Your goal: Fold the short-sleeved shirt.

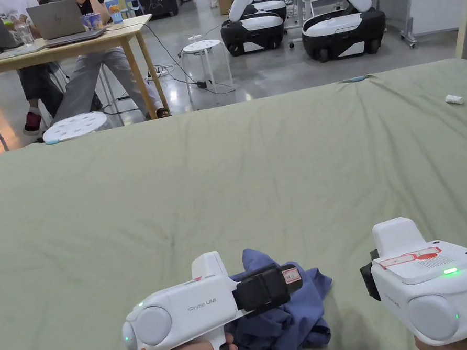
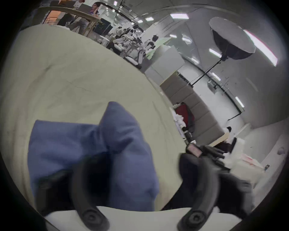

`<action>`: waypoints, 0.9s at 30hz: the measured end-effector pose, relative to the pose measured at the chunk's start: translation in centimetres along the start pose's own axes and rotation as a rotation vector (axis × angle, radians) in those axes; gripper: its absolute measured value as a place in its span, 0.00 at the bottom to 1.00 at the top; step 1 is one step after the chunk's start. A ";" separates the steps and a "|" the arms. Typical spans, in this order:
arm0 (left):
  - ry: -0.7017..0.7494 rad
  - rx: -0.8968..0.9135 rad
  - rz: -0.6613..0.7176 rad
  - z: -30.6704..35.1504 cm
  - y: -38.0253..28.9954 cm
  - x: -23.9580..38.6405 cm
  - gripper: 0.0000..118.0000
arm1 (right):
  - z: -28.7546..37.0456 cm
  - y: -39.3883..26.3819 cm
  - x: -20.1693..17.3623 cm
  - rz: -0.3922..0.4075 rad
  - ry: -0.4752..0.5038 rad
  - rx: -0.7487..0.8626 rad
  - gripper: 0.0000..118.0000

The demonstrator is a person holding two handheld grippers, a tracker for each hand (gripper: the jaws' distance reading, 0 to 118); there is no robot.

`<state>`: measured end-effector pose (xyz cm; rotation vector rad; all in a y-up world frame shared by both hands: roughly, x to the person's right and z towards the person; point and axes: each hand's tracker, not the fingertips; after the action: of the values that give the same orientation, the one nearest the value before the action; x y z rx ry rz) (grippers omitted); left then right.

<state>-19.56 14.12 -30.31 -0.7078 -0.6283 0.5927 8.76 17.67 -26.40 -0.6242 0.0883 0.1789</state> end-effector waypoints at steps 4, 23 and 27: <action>0.053 0.045 -0.110 3.4 1.4 -0.2 1.00 | 0.0 0.1 -0.6 0.015 0.010 0.002 0.00; 0.062 0.012 -0.092 3.6 0.4 -3.2 0.00 | -0.2 0.3 -2.9 0.090 0.031 0.012 0.00; 0.012 -0.035 -0.098 0.4 0.1 -1.7 0.00 | -0.3 0.2 -2.0 0.089 -0.005 0.006 0.00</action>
<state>-20.98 13.22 -30.66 -0.7092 -0.6597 0.4874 6.80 17.37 -26.47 -0.6143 0.1122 0.2663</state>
